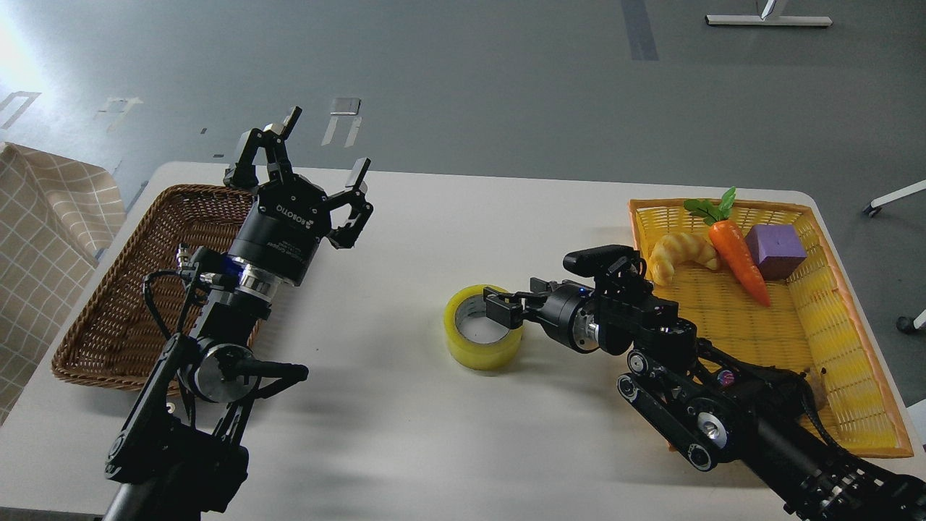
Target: Place and transfer tape with both arms
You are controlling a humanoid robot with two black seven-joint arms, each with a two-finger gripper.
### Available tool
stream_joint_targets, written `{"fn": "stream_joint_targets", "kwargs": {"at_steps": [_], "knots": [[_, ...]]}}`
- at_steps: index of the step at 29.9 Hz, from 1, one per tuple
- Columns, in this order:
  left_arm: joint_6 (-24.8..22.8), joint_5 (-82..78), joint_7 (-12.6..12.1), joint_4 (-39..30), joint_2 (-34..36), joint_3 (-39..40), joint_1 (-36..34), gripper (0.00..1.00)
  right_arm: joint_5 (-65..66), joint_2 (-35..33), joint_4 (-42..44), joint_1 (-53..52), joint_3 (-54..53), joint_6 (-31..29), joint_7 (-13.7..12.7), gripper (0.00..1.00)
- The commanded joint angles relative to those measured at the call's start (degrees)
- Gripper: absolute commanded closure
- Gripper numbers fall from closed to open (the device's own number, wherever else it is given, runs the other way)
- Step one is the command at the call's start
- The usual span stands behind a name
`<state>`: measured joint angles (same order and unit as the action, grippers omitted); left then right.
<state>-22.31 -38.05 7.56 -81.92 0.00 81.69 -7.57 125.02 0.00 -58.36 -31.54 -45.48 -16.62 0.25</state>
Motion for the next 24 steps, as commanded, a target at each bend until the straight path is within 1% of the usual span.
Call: {"fn": "stream_joint_targets", "kwargs": {"at_steps": [1,6,9,11,13,15,17,19,22,24], "knots": [[0.07,0.00,0.00,0.00,0.00,-0.04,0.01,0.02,-0.02,0.00,-0.08,-0.89,-2.59,3.70,0.01,0.05],[0.07,0.00,0.00,0.00,0.00,-0.13,0.19,0.02,-0.02,0.00,-0.70,-2.47,-8.30,6.69,-0.07,0.04],[0.07,0.00,-0.09,0.00,0.00,-0.21,0.19,0.02,-0.02,0.00,-1.23,-3.62,-11.20,6.95,-0.07,0.04],[0.25,-0.09,-0.09,0.00,0.00,-0.13,0.19,0.02,-0.02,0.00,-2.71,-4.49,-13.05,6.95,-0.07,0.01],[0.25,-0.09,-0.09,0.00,0.00,-0.13,0.19,0.02,-0.02,0.00,-3.77,-4.67,-13.58,6.87,-0.07,0.01],[0.77,-0.09,-0.09,0.00,0.00,-0.04,0.10,0.02,-3.98,0.00,-5.97,-4.67,-14.02,6.69,-0.07,0.00],[1.13,-0.09,0.00,0.00,0.00,-0.04,0.10,0.02,-12.04,0.00,-9.56,-4.41,-15.42,6.34,-0.07,0.00],[1.65,-0.09,-0.09,0.00,0.00,-0.13,0.10,0.02,-16.45,0.00,-11.50,-4.15,-15.78,6.25,-0.07,0.00],[3.84,-0.09,-0.18,0.09,0.00,-0.30,0.10,0.02,-26.37,-5.60,-17.81,-3.80,-15.96,6.25,0.01,0.00],[3.68,-0.09,-0.18,0.00,0.00,-0.22,0.18,0.02,-32.80,-9.39,-21.87,-3.45,-16.13,6.34,0.36,0.00]]}}
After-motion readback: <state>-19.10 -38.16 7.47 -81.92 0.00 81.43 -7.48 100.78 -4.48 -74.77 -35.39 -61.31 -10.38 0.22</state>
